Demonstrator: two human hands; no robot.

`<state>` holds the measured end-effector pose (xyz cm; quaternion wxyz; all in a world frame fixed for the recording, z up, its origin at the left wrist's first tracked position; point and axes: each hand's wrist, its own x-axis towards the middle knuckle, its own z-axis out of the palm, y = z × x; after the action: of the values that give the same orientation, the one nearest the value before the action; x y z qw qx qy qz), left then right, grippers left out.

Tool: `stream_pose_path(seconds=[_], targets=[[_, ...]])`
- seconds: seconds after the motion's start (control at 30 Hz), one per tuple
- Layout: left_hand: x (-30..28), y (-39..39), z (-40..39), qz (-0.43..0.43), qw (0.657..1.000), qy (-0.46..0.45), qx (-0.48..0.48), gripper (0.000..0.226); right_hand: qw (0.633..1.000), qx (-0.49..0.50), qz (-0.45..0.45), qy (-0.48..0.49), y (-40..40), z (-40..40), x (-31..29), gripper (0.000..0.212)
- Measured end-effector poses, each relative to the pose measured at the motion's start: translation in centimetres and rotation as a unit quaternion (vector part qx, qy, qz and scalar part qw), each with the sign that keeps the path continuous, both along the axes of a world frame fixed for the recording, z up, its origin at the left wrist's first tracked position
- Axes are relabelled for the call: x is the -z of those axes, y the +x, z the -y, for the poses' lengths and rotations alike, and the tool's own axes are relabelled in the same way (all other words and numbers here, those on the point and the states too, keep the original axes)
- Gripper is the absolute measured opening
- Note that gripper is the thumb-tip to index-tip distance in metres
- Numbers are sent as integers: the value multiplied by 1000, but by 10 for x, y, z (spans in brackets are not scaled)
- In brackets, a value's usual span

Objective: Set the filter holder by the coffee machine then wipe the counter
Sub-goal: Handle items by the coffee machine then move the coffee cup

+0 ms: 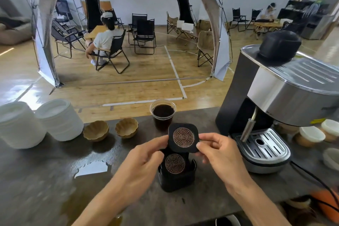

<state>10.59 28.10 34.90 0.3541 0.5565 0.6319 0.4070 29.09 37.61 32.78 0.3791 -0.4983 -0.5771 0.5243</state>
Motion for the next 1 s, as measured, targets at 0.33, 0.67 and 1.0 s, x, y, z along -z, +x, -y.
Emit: stream_pose_path(seconds=[0.33,0.67,1.0], targets=[[41,22,21,-99,986,-42,-125,40,974,1,192,118,-13,9,30,4],[46,16,19,-109,984,-42,-134,36,965,-25,231,122,-4,12,35,9],[54,16,24,-79,987,-48,-129,43,969,-52,195,141,3,22,37,22]])
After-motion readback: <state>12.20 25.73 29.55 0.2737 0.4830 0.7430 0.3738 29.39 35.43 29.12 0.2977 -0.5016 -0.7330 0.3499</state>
